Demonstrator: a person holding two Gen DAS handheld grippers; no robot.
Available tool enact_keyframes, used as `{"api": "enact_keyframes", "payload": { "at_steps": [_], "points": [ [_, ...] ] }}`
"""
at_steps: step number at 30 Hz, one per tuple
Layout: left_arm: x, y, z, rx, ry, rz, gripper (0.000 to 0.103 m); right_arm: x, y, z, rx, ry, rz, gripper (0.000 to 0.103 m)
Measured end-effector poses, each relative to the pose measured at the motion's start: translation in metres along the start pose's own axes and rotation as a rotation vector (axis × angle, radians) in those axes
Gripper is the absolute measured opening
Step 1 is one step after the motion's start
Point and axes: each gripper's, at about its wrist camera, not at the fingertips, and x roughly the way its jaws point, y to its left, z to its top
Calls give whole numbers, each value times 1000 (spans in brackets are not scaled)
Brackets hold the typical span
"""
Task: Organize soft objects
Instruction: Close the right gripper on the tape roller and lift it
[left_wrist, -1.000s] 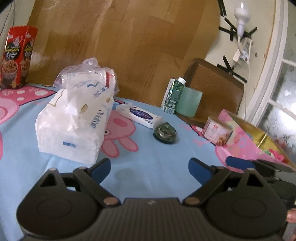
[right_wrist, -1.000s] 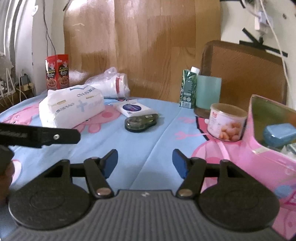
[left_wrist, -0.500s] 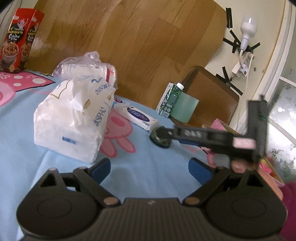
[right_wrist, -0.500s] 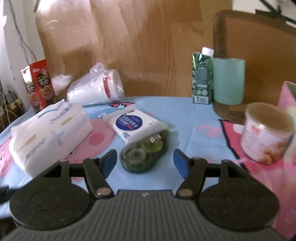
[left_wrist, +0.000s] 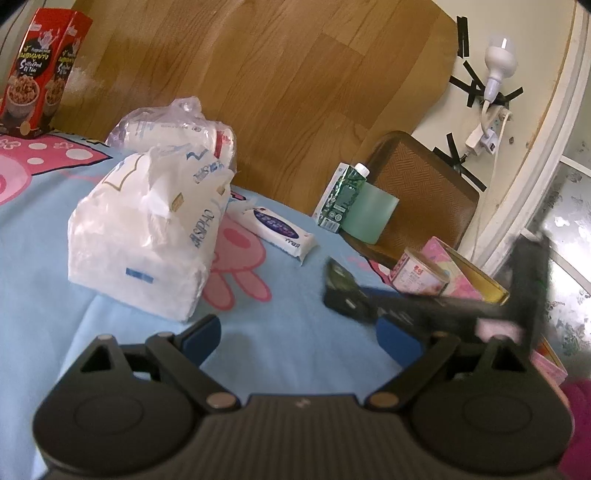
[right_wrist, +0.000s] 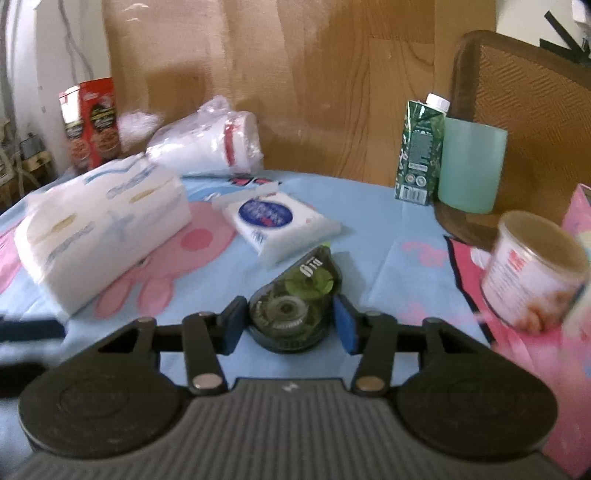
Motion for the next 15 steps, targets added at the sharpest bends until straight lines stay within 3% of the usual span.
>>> {"api": "enact_keyframes", "payload": {
  "at_steps": [6, 12, 15],
  "points": [
    [5, -3, 0, 13, 36, 14, 95, -59, -1, -42, -71, -11, 35, 53],
    [11, -29, -6, 145, 86, 50, 95, -111, 4, -85, -91, -40, 22, 53],
    [9, -45, -15, 154, 114, -11, 95, -127, 4, -101, -84, -66, 4, 53]
  ]
}}
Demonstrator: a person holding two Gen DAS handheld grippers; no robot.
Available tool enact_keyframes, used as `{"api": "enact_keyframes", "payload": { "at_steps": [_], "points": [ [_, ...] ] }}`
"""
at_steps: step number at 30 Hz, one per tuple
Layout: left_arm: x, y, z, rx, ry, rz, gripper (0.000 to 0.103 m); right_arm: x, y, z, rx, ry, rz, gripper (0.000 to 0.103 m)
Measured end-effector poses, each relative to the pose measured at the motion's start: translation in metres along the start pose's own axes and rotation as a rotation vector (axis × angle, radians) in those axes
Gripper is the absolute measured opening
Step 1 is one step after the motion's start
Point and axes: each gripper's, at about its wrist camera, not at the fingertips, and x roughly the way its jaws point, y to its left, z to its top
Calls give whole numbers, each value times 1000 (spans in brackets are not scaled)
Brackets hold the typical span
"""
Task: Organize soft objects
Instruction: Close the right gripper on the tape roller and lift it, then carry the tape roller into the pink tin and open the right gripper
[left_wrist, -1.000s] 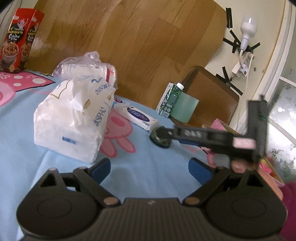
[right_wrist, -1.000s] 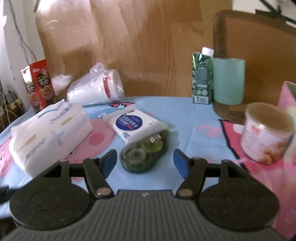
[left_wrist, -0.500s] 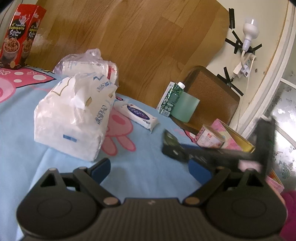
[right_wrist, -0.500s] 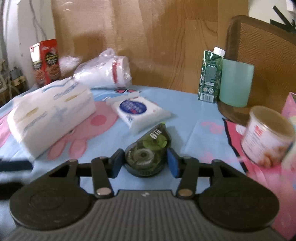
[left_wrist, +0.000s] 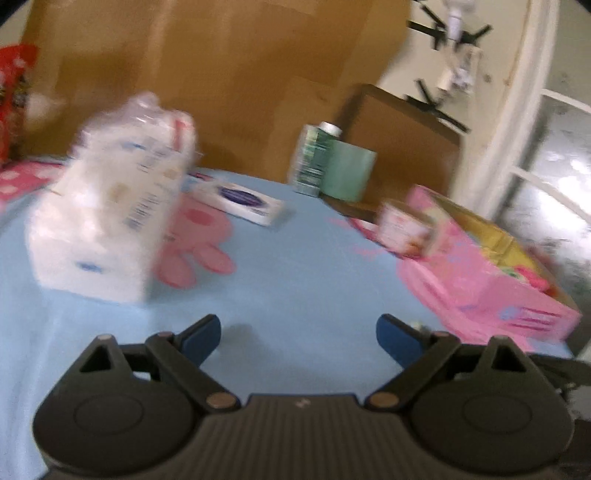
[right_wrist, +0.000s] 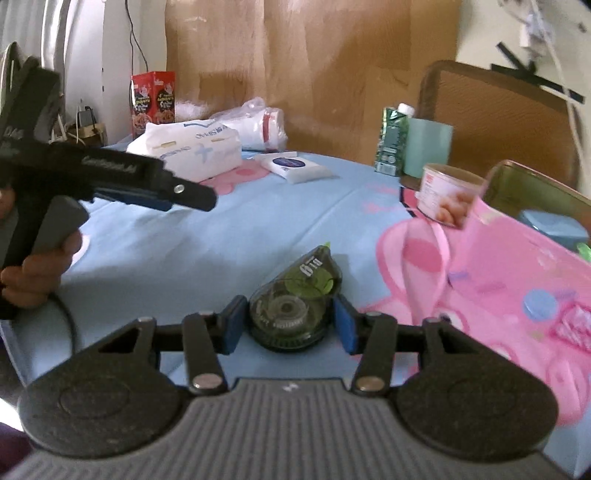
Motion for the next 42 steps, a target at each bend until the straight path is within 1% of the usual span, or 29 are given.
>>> {"api": "enact_keyframes", "payload": {
  "at_steps": [1, 2, 7, 10, 12, 13, 14, 15, 16, 17, 18, 21, 24, 27, 30, 34, 39, 42],
  "points": [
    [2, -6, -3, -14, 24, -47, 95, -3, -1, -3, 8, -4, -1, 53],
    [3, -13, -6, -19, 43, -77, 95, -5, -2, -5, 19, -7, 1, 53],
    [6, -52, -14, 40, 93, -142, 93, -10, -4, -11, 41, -31, 12, 53],
    [10, -68, -15, 44, 145, -177, 87, -15, -7, -17, 48, -48, 25, 53],
    [19, -75, -17, 40, 206, -176, 80, -18, -9, -21, 55, -60, 35, 53],
    [21, -80, -18, 53, 209, -161, 80, -19, -10, -23, 57, -67, 39, 53],
    [22, -85, -19, 70, 215, -157, 73, -21, -11, -26, 59, -74, 43, 53],
    [25, -88, -18, 80, 237, -172, 67, -22, -11, -27, 58, -83, 44, 53],
    [28, -93, -18, 91, 247, -181, 64, -23, -11, -29, 55, -90, 43, 53],
    [31, -98, -18, 102, 265, -197, 54, -25, -10, -31, 50, -100, 40, 53],
    [35, -104, -17, 113, 289, -212, 50, -27, -10, -32, 46, -110, 36, 53],
    [36, -122, -14, 174, 266, -200, 50, -32, -15, -33, 48, -152, -5, 53],
    [32, -143, -1, 229, 219, -216, 49, -43, -27, -29, 69, -220, -39, 53],
    [33, -170, 16, 291, 175, -238, 49, -54, -38, -22, 41, -299, -110, 53],
    [46, -196, 33, 341, 149, -254, 49, -60, -55, -13, 36, -344, -174, 53],
    [73, -222, 53, 372, 127, -273, 49, -59, -87, 1, 68, -365, -240, 53],
    [114, -242, 66, 390, 120, -247, 50, -44, -130, 15, 144, -349, -286, 53],
    [137, -245, 67, 369, 137, -194, 59, -29, -152, 19, 168, -323, -330, 54]
  ]
}}
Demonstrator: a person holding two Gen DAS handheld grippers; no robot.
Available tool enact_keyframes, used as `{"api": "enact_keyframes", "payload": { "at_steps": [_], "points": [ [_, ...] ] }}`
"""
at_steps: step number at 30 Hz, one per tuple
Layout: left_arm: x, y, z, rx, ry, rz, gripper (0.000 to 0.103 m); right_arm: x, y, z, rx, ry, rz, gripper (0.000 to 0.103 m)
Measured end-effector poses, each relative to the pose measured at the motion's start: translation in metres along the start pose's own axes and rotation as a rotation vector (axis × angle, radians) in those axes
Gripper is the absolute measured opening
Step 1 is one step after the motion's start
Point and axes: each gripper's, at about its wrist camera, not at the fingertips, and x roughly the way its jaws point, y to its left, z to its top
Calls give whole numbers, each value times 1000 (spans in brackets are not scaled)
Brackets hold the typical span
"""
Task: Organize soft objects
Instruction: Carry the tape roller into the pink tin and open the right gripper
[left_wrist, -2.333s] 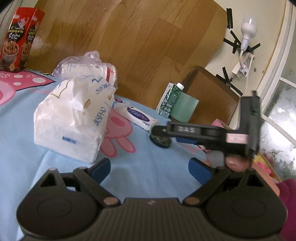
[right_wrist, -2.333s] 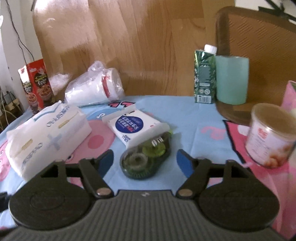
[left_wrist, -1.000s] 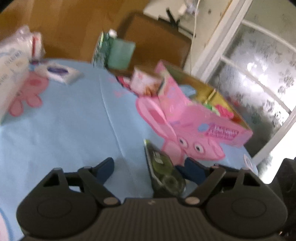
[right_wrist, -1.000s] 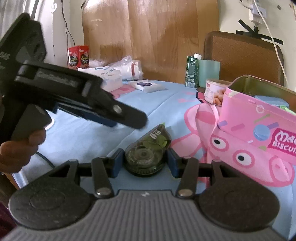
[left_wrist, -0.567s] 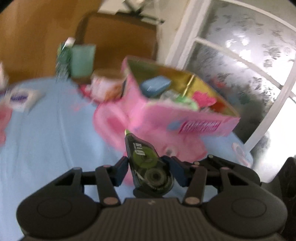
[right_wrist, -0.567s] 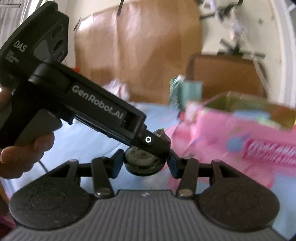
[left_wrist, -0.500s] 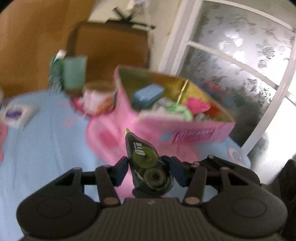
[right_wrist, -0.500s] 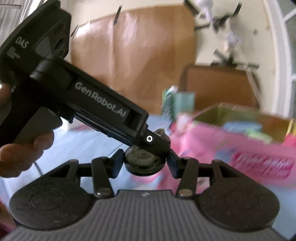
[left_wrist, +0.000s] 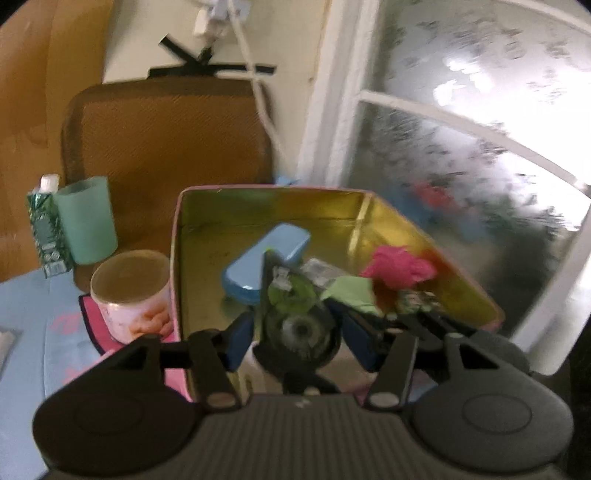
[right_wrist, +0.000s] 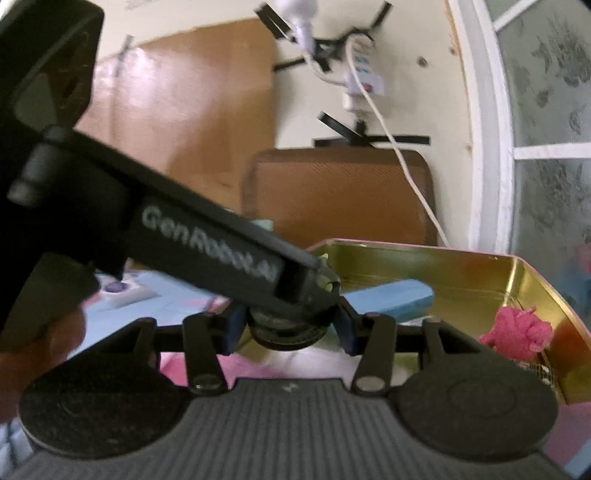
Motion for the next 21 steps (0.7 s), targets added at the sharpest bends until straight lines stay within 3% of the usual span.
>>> {"api": "enact_keyframes", "payload": {
  "at_steps": [4, 7, 21],
  "points": [
    [9, 4, -2, -20, -13, 61, 65, 21, -16, -8, 6, 26, -98, 57],
    [-1, 8, -6, -34, -55, 55, 72, 15, -27, -8, 80, 7, -83, 62],
    [-57, 13, -39, -69, -102, 15, 74, -40, -8, -22, 168, -74, -138, 62]
  ]
}}
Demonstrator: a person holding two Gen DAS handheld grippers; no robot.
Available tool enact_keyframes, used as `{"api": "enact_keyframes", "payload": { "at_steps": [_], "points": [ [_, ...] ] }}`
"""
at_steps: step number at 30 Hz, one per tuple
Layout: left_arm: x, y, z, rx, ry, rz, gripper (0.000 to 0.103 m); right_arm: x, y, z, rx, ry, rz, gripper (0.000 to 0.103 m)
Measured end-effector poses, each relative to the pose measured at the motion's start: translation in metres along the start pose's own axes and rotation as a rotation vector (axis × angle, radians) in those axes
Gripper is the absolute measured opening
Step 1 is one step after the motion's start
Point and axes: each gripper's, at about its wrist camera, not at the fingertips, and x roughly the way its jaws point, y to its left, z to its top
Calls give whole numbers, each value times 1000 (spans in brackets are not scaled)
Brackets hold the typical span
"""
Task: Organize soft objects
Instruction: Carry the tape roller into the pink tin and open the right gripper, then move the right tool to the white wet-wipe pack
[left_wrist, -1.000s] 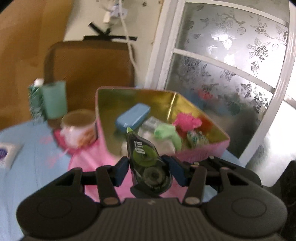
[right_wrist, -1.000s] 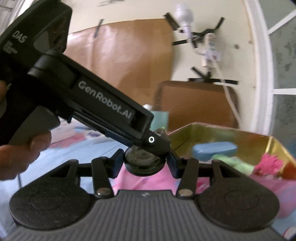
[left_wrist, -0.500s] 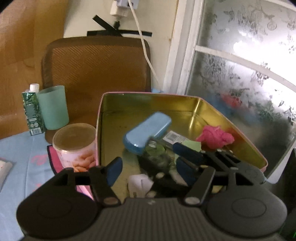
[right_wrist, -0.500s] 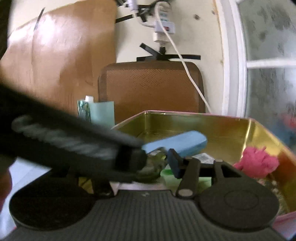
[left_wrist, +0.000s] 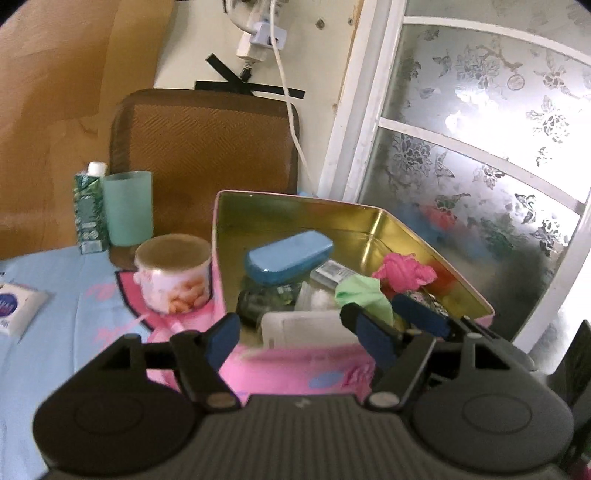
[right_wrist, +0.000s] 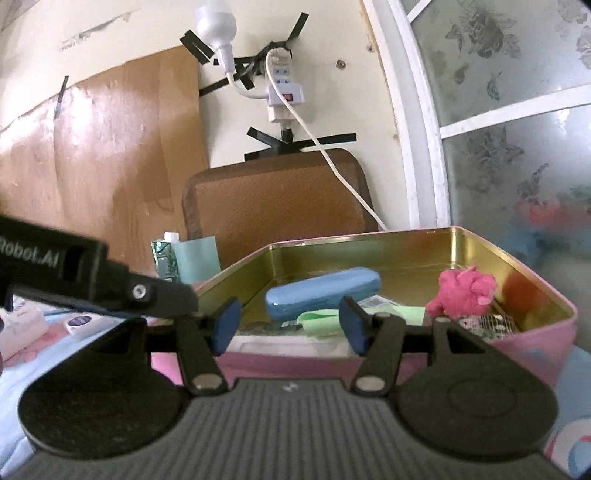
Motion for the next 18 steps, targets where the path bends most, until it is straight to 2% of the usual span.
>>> {"api": "enact_keyframes", "payload": {
  "at_steps": [4, 9, 12, 18],
  "points": [
    [-20, 13, -12, -26, -5, 9, 75, -8, 12, -3, -2, -3, 17, 62],
    [-37, 42, -29, -71, 4, 86, 77, -16, 38, -7, -53, 6, 67, 62],
    [-43, 66, -39, -127, 19, 150, 77, -16, 54, -10, -87, 30, 105, 61],
    [-53, 102, -57, -163, 48, 301, 77, -12, 86, -16, -149, 104, 194, 61]
  ]
}}
